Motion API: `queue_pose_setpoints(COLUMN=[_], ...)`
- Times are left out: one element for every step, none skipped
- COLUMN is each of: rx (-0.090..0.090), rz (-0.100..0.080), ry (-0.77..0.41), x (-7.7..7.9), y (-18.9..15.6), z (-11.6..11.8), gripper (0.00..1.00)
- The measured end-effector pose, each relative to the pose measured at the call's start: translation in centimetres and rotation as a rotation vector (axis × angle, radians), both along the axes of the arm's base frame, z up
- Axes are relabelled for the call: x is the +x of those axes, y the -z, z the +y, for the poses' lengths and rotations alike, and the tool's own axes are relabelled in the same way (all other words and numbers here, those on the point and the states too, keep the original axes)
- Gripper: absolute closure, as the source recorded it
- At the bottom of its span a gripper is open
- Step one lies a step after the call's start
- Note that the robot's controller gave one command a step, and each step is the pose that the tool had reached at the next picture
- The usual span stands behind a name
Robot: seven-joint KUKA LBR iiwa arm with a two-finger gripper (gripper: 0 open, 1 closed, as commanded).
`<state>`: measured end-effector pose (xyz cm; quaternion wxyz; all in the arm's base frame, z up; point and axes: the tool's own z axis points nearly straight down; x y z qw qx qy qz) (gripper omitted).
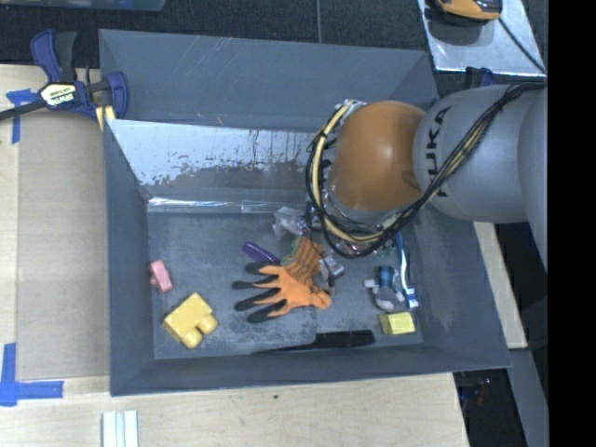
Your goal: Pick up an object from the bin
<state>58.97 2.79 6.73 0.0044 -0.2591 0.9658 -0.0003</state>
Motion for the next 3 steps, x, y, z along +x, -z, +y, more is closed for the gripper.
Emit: queue_pose_setpoints(rx=[-0.003, -0.003, -0.002], rz=[-0.016, -0.016, -0.006], ry=[-0.262, -0.261, -0.261], x=[-0.7, -0.7, -1.0], y=[-0.6, -0.6, -4.0], z=[2.0, 2.0, 2.0], gripper=[1.00, 1.00, 1.00])
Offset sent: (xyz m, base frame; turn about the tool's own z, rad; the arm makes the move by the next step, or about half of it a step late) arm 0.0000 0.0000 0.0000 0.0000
